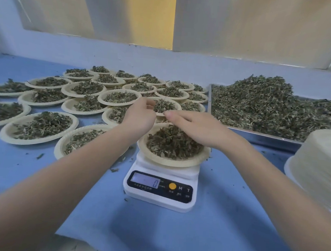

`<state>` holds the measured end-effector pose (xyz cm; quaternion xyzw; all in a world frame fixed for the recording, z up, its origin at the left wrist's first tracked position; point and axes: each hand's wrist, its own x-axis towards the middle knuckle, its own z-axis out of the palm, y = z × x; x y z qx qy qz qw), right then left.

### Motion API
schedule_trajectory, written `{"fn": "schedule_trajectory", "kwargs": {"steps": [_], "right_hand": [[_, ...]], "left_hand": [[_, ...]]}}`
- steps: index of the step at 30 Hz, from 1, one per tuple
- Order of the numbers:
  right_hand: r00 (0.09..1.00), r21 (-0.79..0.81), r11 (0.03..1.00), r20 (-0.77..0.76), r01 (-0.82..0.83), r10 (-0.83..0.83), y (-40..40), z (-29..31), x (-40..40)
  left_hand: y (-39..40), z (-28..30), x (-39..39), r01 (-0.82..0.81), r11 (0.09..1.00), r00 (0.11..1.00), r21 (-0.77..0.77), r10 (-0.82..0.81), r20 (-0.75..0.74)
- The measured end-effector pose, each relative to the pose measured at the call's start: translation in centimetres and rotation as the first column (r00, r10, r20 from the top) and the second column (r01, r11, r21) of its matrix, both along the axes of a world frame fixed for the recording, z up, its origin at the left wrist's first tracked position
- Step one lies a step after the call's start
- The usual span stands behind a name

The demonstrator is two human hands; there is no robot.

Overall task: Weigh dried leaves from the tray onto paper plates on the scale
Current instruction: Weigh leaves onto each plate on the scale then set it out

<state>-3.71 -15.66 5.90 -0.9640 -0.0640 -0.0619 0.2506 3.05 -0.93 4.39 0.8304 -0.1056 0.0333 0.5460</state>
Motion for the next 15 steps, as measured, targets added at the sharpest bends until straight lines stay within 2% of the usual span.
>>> {"fn": "schedule_trajectory", "kwargs": {"steps": [8, 15], "right_hand": [[0.998, 0.163, 0.987, 0.064, 0.002, -0.013, -0.7, -0.2, -0.3], [0.995, 0.218, 0.976, 0.094, 0.018, -0.040, -1.4, -1.6, -0.2]], "left_hand": [[-0.2, -0.1, -0.3, 0.031, 0.999, 0.996, 0.037, -0.034, 0.087], [0.1, -1.2, 0.0, 0.032, 0.998, 0.994, 0.050, -0.037, 0.106]]}}
